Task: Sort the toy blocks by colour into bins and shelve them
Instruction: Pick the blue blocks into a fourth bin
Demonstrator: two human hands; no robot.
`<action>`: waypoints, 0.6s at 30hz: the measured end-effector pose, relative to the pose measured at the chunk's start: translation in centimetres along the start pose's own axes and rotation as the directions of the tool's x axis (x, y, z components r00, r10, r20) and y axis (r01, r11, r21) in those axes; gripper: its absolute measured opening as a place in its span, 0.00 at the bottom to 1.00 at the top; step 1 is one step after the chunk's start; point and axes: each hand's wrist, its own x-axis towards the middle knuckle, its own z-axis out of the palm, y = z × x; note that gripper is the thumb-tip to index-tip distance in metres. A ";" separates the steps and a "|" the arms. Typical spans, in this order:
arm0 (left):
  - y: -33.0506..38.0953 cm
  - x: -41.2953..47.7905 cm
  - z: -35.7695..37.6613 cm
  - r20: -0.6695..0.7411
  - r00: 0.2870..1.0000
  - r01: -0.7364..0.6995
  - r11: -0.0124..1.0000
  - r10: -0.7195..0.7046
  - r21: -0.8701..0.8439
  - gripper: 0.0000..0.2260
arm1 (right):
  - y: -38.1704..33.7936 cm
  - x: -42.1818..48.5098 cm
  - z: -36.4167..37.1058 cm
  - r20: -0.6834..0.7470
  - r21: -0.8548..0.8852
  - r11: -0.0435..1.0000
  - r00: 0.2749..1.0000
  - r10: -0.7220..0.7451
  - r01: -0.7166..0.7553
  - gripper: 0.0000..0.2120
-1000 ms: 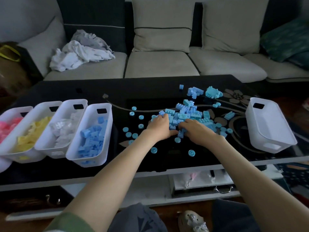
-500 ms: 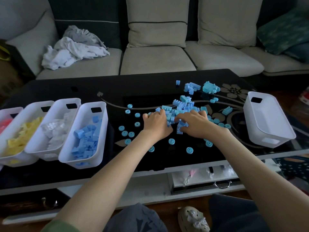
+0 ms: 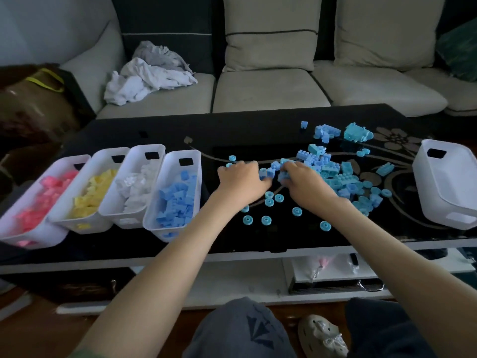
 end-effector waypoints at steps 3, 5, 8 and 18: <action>-4.3 -1.7 -2.9 -0.043 0.993 0.109 0.990 -0.113 -0.083 0.13 | -4.6 -0.5 0.9 -0.079 0.233 0.969 0.995 -0.066 0.083 0.09; -7.6 -2.9 -4.4 -0.075 0.974 0.210 0.976 -0.214 -0.059 0.13 | -7.9 -0.6 1.9 -0.075 0.303 0.934 0.982 -0.175 0.190 0.09; -11.2 -4.1 -5.3 -0.091 0.941 0.331 0.942 -0.325 0.064 0.14 | -12.0 -0.2 2.8 -0.092 0.354 0.880 0.948 -0.304 0.316 0.10; -13.8 -4.5 -4.5 -0.089 0.923 0.368 0.927 -0.374 -0.073 0.15 | -16.3 1.8 5.3 0.062 0.317 0.892 0.932 -0.357 0.321 0.29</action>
